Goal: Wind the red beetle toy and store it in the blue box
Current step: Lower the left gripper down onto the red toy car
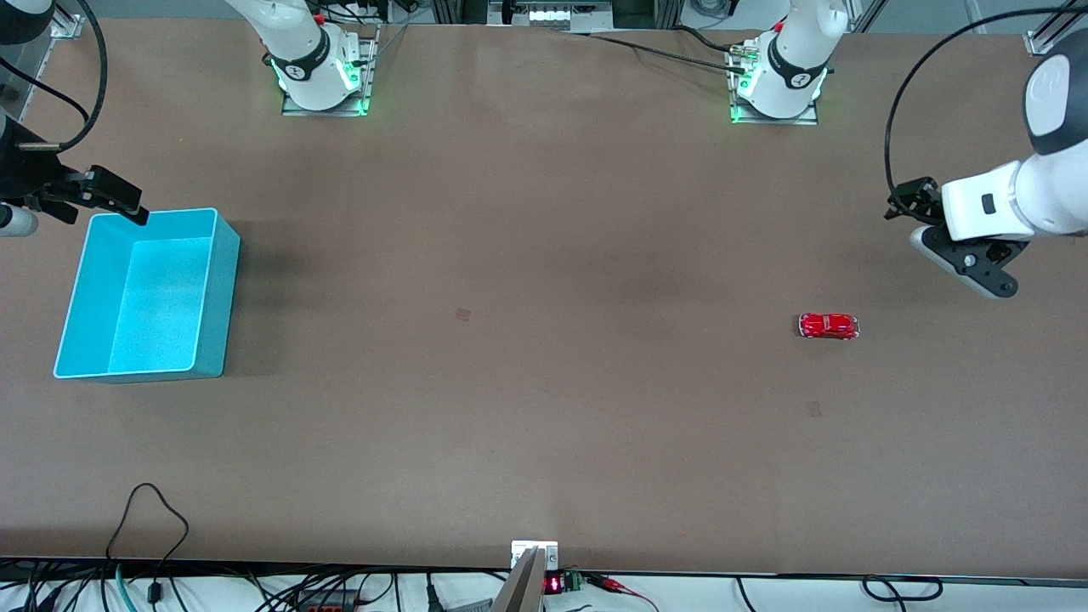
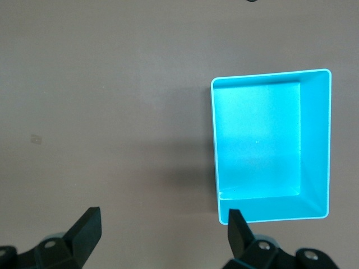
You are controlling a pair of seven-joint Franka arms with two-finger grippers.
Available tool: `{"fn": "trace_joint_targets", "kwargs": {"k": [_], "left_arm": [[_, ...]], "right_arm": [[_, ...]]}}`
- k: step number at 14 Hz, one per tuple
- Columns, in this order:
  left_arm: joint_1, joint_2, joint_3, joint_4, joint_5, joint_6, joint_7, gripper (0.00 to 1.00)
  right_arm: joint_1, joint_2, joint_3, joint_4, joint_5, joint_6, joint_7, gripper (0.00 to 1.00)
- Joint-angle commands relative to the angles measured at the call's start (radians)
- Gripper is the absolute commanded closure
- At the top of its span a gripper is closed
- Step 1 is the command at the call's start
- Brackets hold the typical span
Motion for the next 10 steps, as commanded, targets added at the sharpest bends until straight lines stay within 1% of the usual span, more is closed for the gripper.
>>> {"fn": "trace_joint_targets", "kwargs": {"k": [1, 3, 4, 5, 7, 8, 10], "left_arm": [[0.020, -0.015, -0.001, -0.140, 0.017, 0.180, 0.260, 0.00], [0.026, -0.013, -0.003, -0.242, 0.056, 0.341, 0.402, 0.00], [0.027, -0.010, -0.003, -0.289, 0.056, 0.405, 0.453, 0.00], [0.027, 0.010, -0.003, -0.316, 0.056, 0.466, 0.515, 0.00], [0.027, 0.069, -0.004, -0.347, 0.056, 0.605, 0.686, 0.00], [0.027, 0.102, -0.004, -0.347, 0.056, 0.649, 0.745, 0.00], [0.023, 0.140, -0.006, -0.356, 0.056, 0.709, 0.796, 0.00]], "right_arm": [[-0.006, -0.015, 0.003, -0.016, -0.011, -0.003, -0.015, 0.00], [-0.006, -0.015, 0.003, -0.016, -0.011, -0.002, -0.015, 0.00], [-0.006, -0.015, 0.003, -0.016, -0.011, -0.003, -0.015, 0.00], [-0.006, -0.015, 0.003, -0.016, -0.011, -0.003, -0.015, 0.00], [-0.006, -0.015, 0.003, -0.016, -0.011, -0.003, -0.015, 0.00], [-0.006, -0.014, 0.003, -0.016, -0.011, -0.003, -0.015, 0.00], [-0.006, -0.015, 0.003, -0.016, -0.011, -0.003, -0.015, 0.00]]}}
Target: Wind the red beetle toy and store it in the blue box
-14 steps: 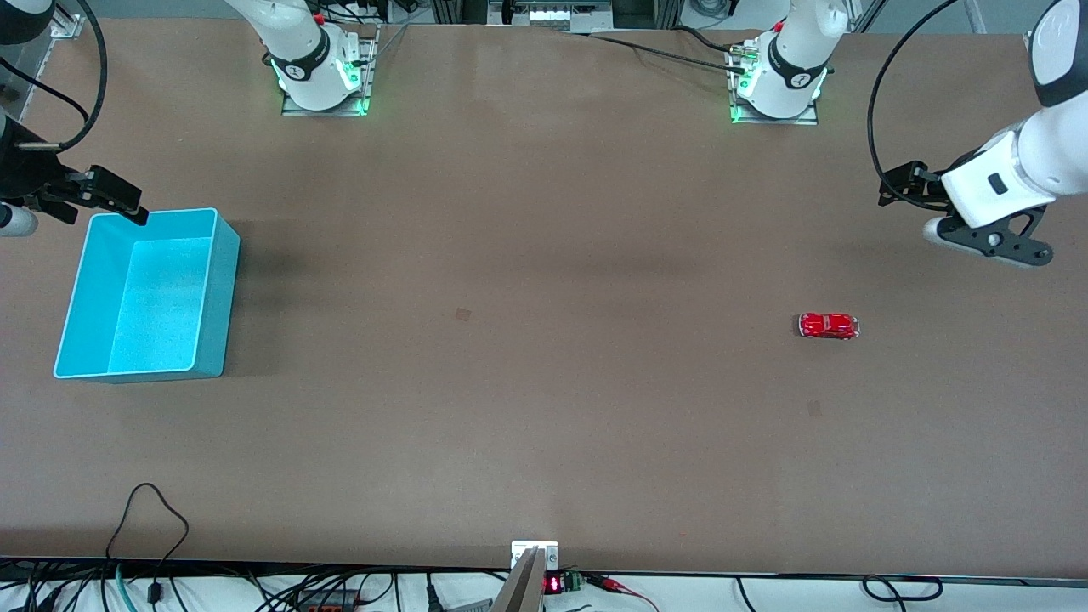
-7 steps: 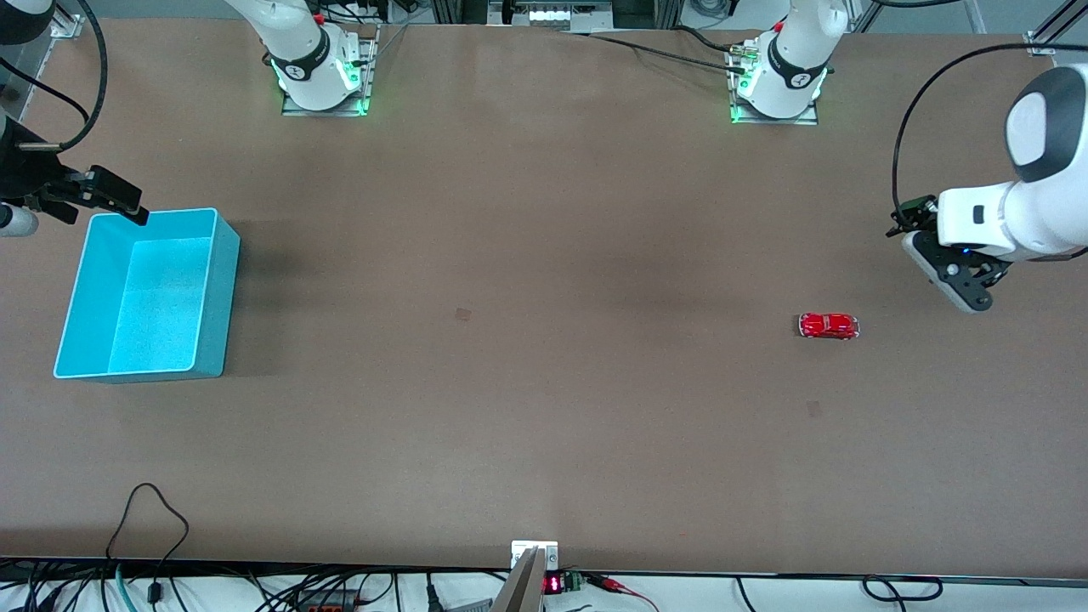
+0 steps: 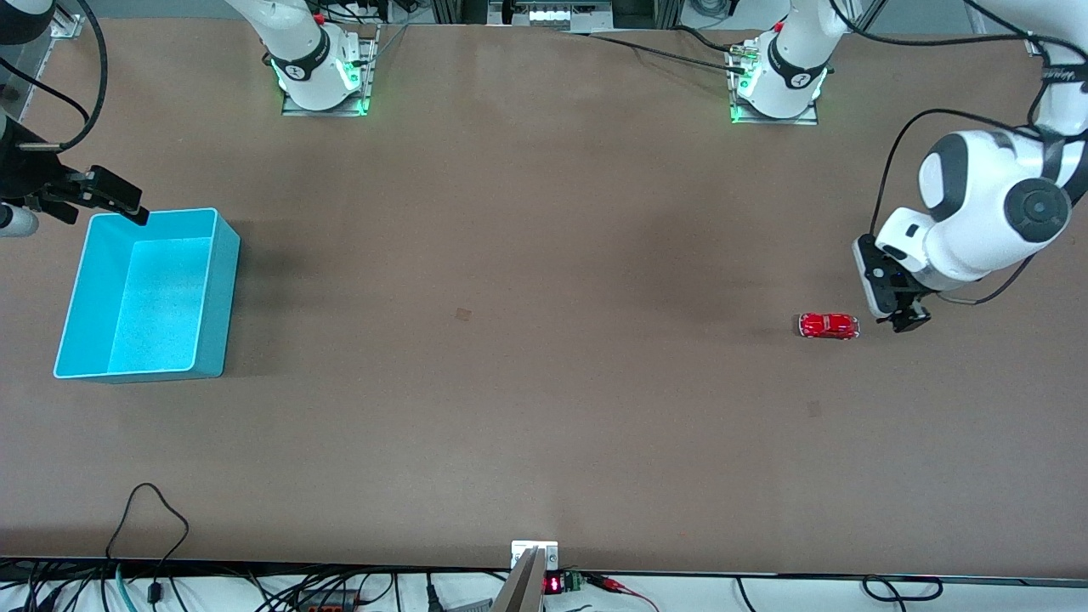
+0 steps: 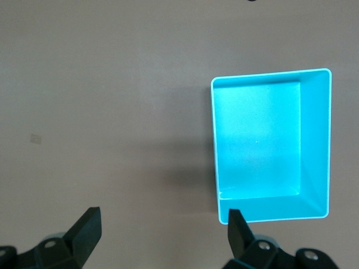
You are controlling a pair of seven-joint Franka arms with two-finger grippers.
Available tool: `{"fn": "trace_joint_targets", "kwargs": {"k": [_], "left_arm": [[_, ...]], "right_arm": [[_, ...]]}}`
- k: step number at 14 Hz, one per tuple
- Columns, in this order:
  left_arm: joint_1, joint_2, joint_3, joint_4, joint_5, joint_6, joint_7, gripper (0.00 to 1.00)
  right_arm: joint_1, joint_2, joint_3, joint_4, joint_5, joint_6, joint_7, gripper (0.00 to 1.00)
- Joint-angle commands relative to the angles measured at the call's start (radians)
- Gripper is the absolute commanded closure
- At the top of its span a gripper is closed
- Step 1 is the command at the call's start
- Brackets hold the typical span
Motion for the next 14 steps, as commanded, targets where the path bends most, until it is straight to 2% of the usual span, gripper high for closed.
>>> {"fn": "trace_joint_targets", "kwargs": {"k": [1, 6, 8, 10, 11, 12, 13, 14], "left_arm": [[0.002, 0.054, -0.006, -0.003, 0.018, 0.087, 0.099, 0.00], [0.006, 0.145, -0.006, -0.049, 0.018, 0.284, 0.111, 0.00], [0.005, 0.177, -0.006, -0.053, 0.019, 0.314, 0.111, 0.00], [0.005, 0.179, -0.007, -0.119, 0.018, 0.429, 0.116, 0.01], [0.003, 0.180, -0.006, -0.127, 0.018, 0.449, 0.117, 0.05], [0.002, 0.183, -0.006, -0.127, 0.019, 0.450, 0.122, 0.13], [0.003, 0.183, -0.006, -0.127, 0.018, 0.450, 0.140, 0.23], [0.003, 0.185, -0.006, -0.126, 0.018, 0.450, 0.166, 0.40]], "right_arm": [[-0.006, -0.015, 0.003, -0.015, -0.011, -0.003, -0.015, 0.00], [-0.004, -0.015, 0.003, -0.015, -0.011, -0.003, -0.015, 0.00], [-0.004, -0.015, 0.003, -0.015, -0.011, -0.003, -0.015, 0.00], [-0.004, -0.015, 0.003, -0.015, -0.011, -0.003, -0.015, 0.00], [-0.004, -0.015, 0.003, -0.015, -0.011, -0.003, -0.015, 0.00], [-0.006, -0.015, 0.003, -0.015, -0.011, -0.003, -0.015, 0.00], [-0.006, -0.015, 0.003, -0.015, -0.011, -0.003, -0.015, 0.00], [-0.006, -0.015, 0.003, -0.015, -0.011, -0.003, -0.015, 0.00]]}}
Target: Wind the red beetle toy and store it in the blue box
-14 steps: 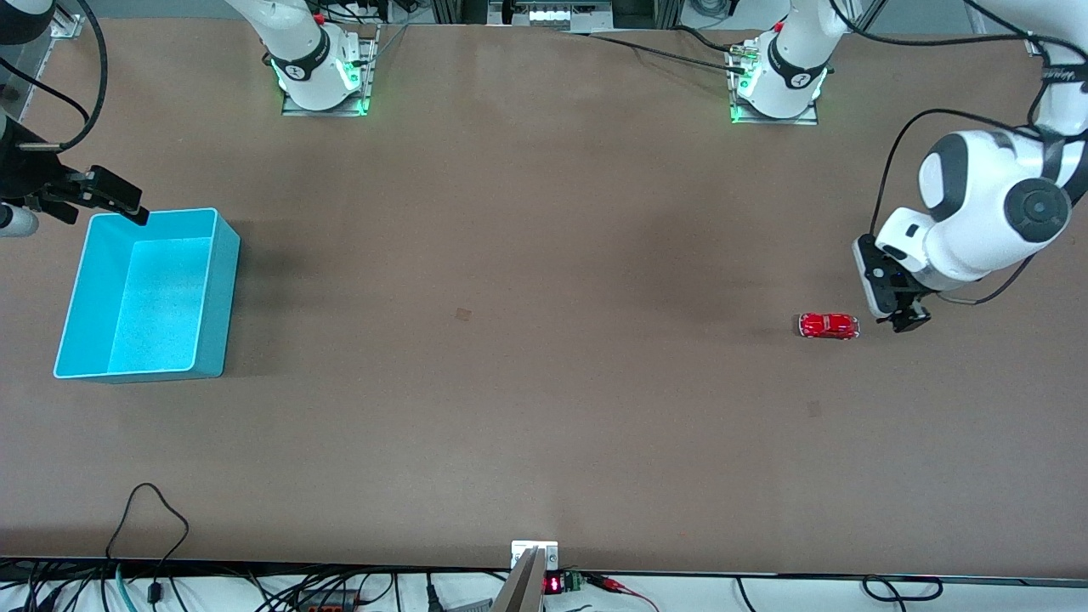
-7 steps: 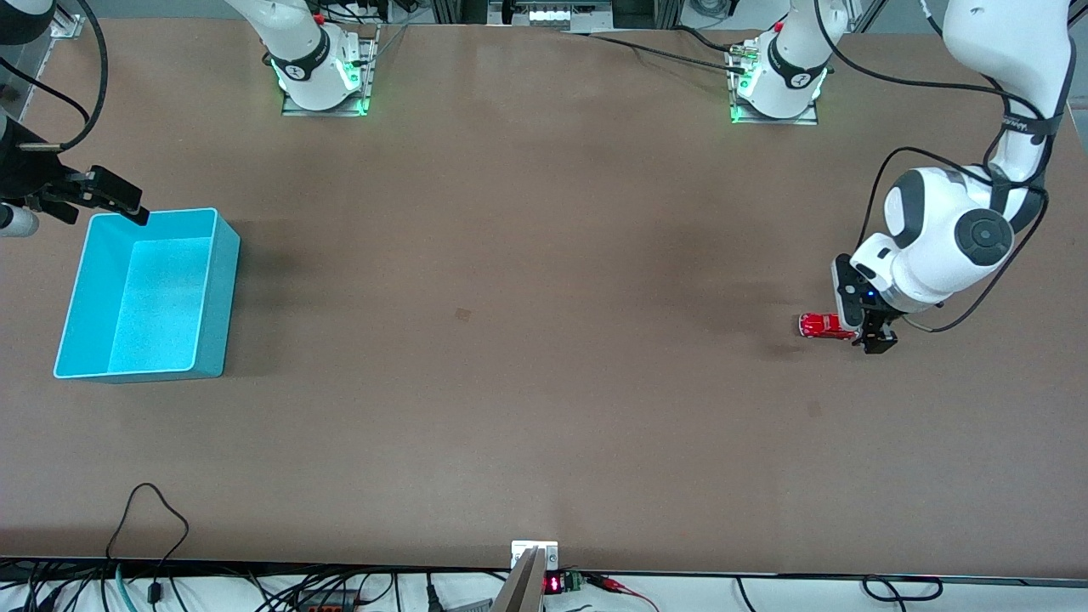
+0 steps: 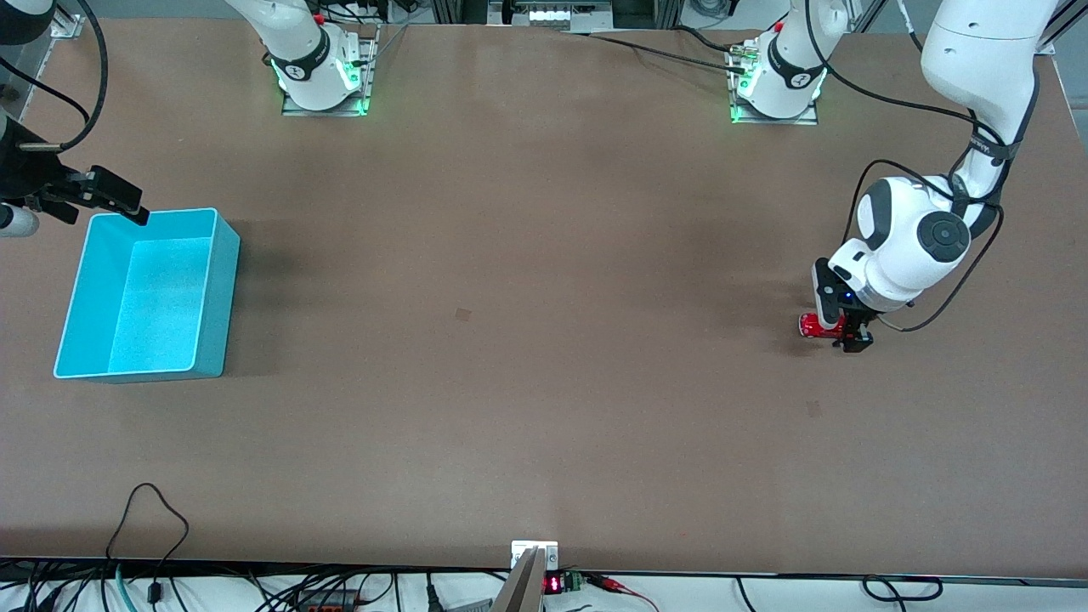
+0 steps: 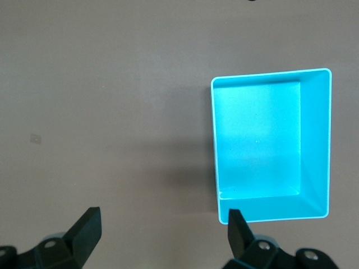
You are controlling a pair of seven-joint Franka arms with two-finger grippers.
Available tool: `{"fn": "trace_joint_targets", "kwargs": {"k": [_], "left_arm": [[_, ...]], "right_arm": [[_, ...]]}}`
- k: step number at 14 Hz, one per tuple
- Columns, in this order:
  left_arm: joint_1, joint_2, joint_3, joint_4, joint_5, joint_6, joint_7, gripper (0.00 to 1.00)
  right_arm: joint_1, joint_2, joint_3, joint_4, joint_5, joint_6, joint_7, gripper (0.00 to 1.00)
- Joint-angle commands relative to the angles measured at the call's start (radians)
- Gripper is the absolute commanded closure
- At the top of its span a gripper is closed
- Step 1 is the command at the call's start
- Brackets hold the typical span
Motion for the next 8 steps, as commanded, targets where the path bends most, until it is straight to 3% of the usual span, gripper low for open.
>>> {"fn": "trace_joint_targets", "kwargs": {"k": [1, 2, 8], "left_arm": [[0.007, -0.011, -0.003, -0.008, 0.017, 0.010, 0.060, 0.56], [0.011, -0.008, -0.003, -0.008, 0.017, 0.009, 0.062, 0.64], [0.014, 0.016, -0.003, -0.001, 0.017, 0.006, 0.060, 0.79]], "right_arm": [[-0.006, -0.014, 0.003, -0.015, -0.010, -0.003, -0.015, 0.00], [-0.006, -0.014, 0.003, -0.015, -0.010, -0.003, -0.015, 0.00], [-0.006, -0.014, 0.003, -0.015, -0.010, -0.003, -0.015, 0.00]]}}
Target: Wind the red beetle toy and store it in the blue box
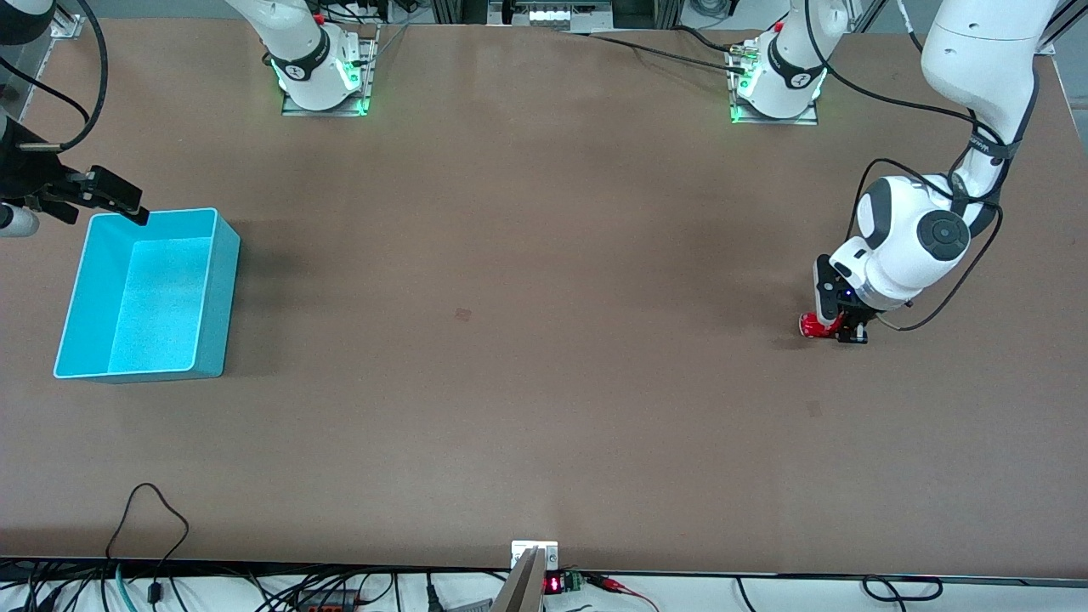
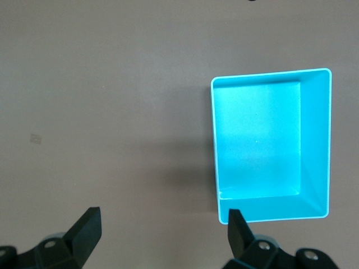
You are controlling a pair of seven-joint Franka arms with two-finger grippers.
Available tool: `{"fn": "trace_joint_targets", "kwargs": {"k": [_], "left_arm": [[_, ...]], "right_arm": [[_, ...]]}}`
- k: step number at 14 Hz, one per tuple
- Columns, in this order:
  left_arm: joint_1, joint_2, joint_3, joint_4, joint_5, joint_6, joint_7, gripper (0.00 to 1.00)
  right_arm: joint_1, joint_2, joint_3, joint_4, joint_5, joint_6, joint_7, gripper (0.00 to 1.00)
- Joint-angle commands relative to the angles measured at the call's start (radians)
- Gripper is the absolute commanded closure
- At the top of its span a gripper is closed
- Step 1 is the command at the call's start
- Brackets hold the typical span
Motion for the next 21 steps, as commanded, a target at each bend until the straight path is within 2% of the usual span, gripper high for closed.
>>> {"fn": "trace_joint_targets", "kwargs": {"k": [1, 5, 12, 18, 19, 20, 21], "left_arm": [[0.017, 0.018, -0.003, 0.001, 0.017, 0.004, 0.020, 0.79], [0.029, 0.019, -0.001, 0.004, 0.017, 0.001, 0.021, 0.79], [0.189, 0.121, -0.001, 0.108, 0.017, -0.022, 0.156, 0.78], [0.244, 0.128, -0.001, 0.118, 0.019, -0.022, 0.182, 0.77], [0.244, 0.128, -0.001, 0.118, 0.019, -0.022, 0.184, 0.76], [0.244, 0.128, -0.003, 0.119, 0.019, -0.020, 0.184, 0.70], [0.247, 0.125, -0.004, 0.128, 0.019, -0.022, 0.188, 0.57]], "right_arm": [[-0.006, -0.014, 0.003, -0.015, -0.010, -0.003, -0.015, 0.00], [-0.004, -0.014, 0.003, -0.015, -0.010, -0.003, -0.015, 0.00], [-0.006, -0.014, 0.003, -0.015, -0.010, -0.003, -0.015, 0.00], [-0.004, -0.014, 0.003, -0.015, -0.010, -0.003, -0.015, 0.00], [-0.004, -0.015, 0.003, -0.015, -0.010, -0.003, -0.015, 0.00], [-0.004, -0.015, 0.003, -0.015, -0.010, -0.003, -0.015, 0.00], [-0.004, -0.015, 0.003, -0.015, -0.010, -0.003, -0.015, 0.00]]}}
